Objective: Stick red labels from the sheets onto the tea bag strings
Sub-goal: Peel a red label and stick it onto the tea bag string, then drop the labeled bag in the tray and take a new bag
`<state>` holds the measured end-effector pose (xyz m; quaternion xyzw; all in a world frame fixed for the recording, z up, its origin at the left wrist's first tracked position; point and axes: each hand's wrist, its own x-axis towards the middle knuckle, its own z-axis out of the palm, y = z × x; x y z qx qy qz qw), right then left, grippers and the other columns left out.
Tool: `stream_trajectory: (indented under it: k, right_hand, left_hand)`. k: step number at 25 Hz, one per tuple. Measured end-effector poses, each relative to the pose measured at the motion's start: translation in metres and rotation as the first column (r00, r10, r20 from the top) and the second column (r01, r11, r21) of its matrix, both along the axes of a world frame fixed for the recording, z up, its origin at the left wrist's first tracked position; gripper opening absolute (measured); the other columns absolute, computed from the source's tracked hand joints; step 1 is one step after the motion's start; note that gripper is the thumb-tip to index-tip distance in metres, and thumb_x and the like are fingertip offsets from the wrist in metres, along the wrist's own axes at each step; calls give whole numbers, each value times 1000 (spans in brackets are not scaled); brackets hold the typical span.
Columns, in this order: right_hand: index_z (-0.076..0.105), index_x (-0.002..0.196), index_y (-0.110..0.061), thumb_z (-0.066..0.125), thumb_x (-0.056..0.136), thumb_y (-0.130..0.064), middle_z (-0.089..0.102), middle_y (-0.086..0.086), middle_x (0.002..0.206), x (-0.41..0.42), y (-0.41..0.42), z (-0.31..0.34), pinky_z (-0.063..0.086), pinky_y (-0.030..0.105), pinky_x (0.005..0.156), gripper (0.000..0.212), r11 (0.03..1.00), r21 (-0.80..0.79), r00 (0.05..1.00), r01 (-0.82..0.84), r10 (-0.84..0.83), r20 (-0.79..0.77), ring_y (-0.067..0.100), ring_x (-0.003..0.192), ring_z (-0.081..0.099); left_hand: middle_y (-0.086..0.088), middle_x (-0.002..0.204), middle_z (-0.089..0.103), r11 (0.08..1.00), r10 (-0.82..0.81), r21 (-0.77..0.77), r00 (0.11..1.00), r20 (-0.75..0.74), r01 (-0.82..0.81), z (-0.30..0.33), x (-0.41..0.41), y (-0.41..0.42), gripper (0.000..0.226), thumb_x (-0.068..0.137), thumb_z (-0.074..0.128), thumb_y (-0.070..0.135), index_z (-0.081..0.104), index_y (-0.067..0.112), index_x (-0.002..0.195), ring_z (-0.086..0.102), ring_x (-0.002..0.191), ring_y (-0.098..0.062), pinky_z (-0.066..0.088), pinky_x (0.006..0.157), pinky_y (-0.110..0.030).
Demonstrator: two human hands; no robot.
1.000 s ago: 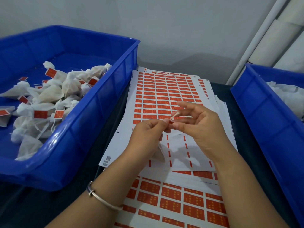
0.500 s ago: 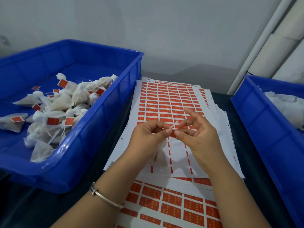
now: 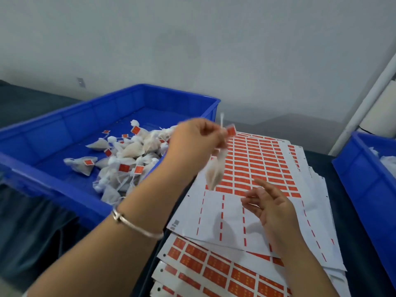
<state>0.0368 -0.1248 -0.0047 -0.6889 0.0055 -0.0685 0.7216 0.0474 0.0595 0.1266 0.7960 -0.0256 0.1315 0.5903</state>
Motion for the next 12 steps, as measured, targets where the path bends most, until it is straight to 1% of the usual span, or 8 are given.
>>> stream_trajectory:
  k: [2, 4, 6, 7, 8, 9, 11, 12]
  right_hand:
    - [63, 103, -29, 55, 77, -41, 73, -8, 86, 1, -1, -2, 53, 16, 60, 30, 1000, -4, 1000, 7, -7, 3, 14, 80, 72]
    - [62, 104, -29, 54, 81, -40, 73, -8, 85, 3, -2, -6, 54, 16, 60, 27, 1000, -14, 1000, -1, 1, -18, 14, 79, 72]
    - [61, 105, -30, 53, 85, -37, 73, -8, 84, 4, -2, -10, 54, 17, 61, 23, 999, -33, 999, -26, 25, -46, 14, 79, 72]
    - [61, 105, -30, 53, 85, -38, 73, -8, 84, 4, -1, -11, 55, 17, 61, 23, 998, -40, 998, -43, 40, -54, 15, 78, 72]
    - [62, 104, -29, 53, 83, -39, 73, -7, 83, 4, 0, -11, 55, 18, 61, 25, 998, -40, 997, -52, 50, -57, 16, 78, 72]
    - [62, 103, -29, 53, 80, -40, 73, -5, 83, 4, 1, -11, 55, 18, 61, 28, 998, -34, 997, -56, 54, -58, 17, 78, 72]
    - [63, 102, -27, 53, 78, -41, 73, -3, 82, 5, 2, -12, 56, 20, 61, 30, 998, -29, 996, -60, 58, -67, 20, 77, 72]
    - [63, 101, -26, 53, 79, -40, 73, -2, 81, 5, 3, -12, 56, 21, 60, 28, 997, -31, 995, -64, 61, -76, 21, 76, 72]
  left_hand:
    - [8, 61, 69, 993, 119, 2, 983, 139, -120, 35, 13, 22, 16, 83, 69, 27, 64, 23, 68, 68, 65, -9, 58, 66, -28]
    - [7, 54, 67, 978, 207, -49, 956, 206, -201, 65, 35, 47, 22, 83, 67, 15, 62, 21, 63, 71, 73, -21, 58, 74, -41]
    - [8, 51, 65, 953, 292, 10, 931, 220, -301, 79, 60, 70, 24, 83, 65, 11, 60, 19, 61, 71, 76, -22, 57, 77, -42]
    - [6, 54, 67, 935, 331, 63, 922, 202, -350, 78, 72, 81, 24, 83, 64, 12, 60, 19, 61, 70, 77, -23, 57, 78, -41]
    - [2, 61, 69, 913, 360, 142, 918, 170, -384, 73, 83, 90, 23, 84, 63, 13, 61, 16, 61, 70, 77, -24, 57, 78, -40]
    - [-6, 69, 70, 878, 376, 268, 918, 129, -397, 65, 94, 98, 23, 85, 63, 18, 63, 11, 63, 67, 75, -26, 56, 78, -37]
    - [-15, 80, 68, 743, 393, 576, 919, 36, -340, 38, 106, 107, 32, 89, 60, 30, 67, 2, 76, 59, 71, -25, 50, 73, -35]
    - [-16, 84, 67, 677, 395, 677, 919, 0, -290, 25, 109, 109, 36, 91, 58, 32, 68, -1, 83, 59, 73, -25, 49, 72, -35]
